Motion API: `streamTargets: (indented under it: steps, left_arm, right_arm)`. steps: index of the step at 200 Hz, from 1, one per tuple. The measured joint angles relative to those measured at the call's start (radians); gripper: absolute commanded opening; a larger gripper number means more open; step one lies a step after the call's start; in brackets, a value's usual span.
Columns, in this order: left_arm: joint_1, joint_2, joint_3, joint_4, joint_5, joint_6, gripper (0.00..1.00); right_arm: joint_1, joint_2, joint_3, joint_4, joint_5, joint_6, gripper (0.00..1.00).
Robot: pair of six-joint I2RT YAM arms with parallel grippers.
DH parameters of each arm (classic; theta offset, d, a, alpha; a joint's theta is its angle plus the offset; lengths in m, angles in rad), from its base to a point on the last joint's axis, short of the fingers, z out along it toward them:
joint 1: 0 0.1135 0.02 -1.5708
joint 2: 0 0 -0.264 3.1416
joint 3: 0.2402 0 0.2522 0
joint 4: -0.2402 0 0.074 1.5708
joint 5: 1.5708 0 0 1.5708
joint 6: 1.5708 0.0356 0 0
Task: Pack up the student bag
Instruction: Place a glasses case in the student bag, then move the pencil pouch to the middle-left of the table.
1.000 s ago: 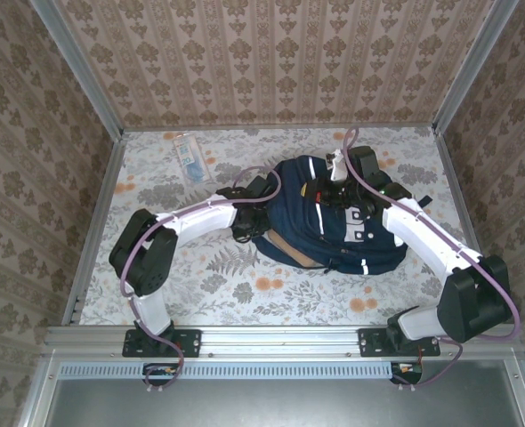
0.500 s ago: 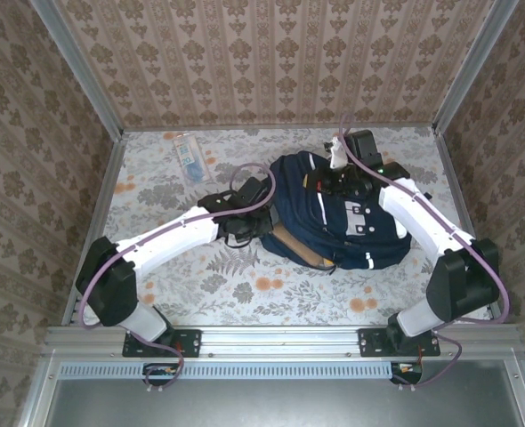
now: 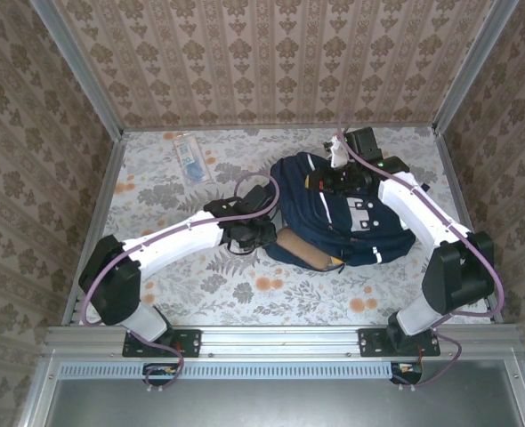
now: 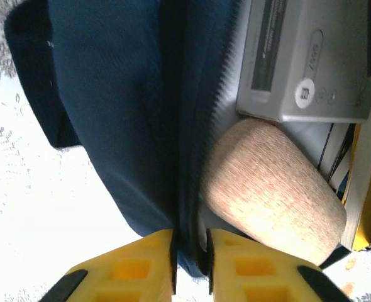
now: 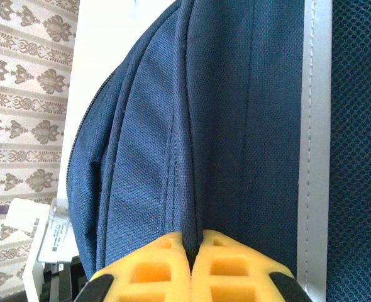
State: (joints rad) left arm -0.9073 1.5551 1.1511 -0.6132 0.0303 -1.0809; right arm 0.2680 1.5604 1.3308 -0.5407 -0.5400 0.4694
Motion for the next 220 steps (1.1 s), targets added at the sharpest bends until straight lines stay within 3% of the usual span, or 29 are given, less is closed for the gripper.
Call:
streamTargets:
  steps: [18,38,53,103,150,188,220]
  left_arm:
    - [0.004,0.0,0.0,-0.02,0.016,0.012,0.45]
    - [0.032,0.0,0.001,-0.054,0.019,0.039,0.47]
    - [0.072,-0.001,0.004,-0.078,0.014,0.068,0.58]
    - [0.305,0.024,0.117,-0.114,-0.049,0.269,0.54]
    - [0.533,0.205,0.254,-0.008,-0.079,0.433,0.52]
    - [0.692,0.421,0.401,0.126,0.015,0.462,0.5]
    - [0.77,0.595,0.575,0.167,0.077,0.461,0.51]
  right_arm:
    - [-0.006,-0.016,-0.016,0.014,0.001,0.0,0.0]
    - [-0.013,-0.043,-0.035,0.021,0.001,0.0,0.0]
    - [-0.015,-0.064,-0.052,0.024,0.001,0.0,0.0]
    - [-0.017,-0.117,-0.103,0.051,0.001,0.01,0.0]
    - [-0.017,-0.174,-0.144,0.07,0.001,0.036,0.0]
    - [-0.016,-0.196,-0.163,0.079,0.001,0.058,0.0]
    - [-0.015,-0.204,-0.177,0.09,0.001,0.067,0.01]
